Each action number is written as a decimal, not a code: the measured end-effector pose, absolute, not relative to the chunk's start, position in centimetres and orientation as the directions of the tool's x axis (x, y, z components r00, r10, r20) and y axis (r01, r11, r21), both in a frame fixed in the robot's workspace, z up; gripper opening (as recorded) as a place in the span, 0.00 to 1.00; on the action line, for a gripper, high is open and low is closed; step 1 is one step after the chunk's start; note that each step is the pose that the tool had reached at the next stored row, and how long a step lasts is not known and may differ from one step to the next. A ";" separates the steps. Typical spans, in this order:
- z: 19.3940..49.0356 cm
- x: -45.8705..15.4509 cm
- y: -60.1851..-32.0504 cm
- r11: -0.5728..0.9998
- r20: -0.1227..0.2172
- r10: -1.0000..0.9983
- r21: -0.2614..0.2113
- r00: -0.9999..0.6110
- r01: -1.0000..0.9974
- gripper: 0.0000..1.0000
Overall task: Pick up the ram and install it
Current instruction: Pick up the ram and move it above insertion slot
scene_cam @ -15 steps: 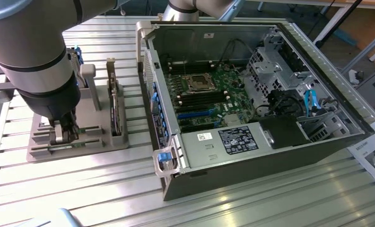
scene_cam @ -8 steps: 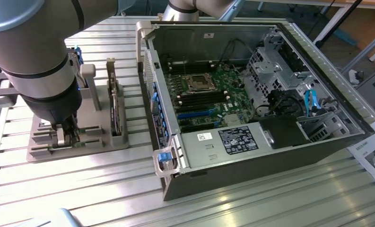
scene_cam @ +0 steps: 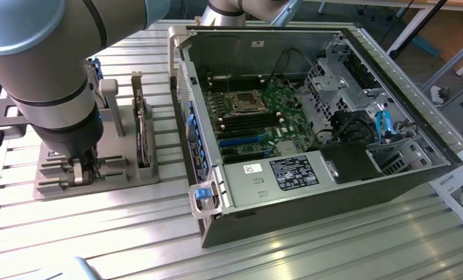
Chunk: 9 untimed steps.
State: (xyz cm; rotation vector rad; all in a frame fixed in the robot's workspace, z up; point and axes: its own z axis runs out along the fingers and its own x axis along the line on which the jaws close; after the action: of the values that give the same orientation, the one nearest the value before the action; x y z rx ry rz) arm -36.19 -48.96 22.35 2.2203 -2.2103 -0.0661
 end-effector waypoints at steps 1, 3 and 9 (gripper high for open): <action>22.2 -36.2 -49.0 -0.005 -0.024 -1.000 0.035 0.004 -0.999 0.25; 21.9 -36.2 -49.0 -0.005 -0.024 -1.000 0.036 0.004 -0.999 0.25; 21.5 -36.2 -49.0 -0.005 -0.024 -1.000 0.036 0.004 -0.999 0.25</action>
State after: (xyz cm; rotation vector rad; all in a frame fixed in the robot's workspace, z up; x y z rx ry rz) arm -36.19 -48.96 21.46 2.2202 -2.2102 -0.0661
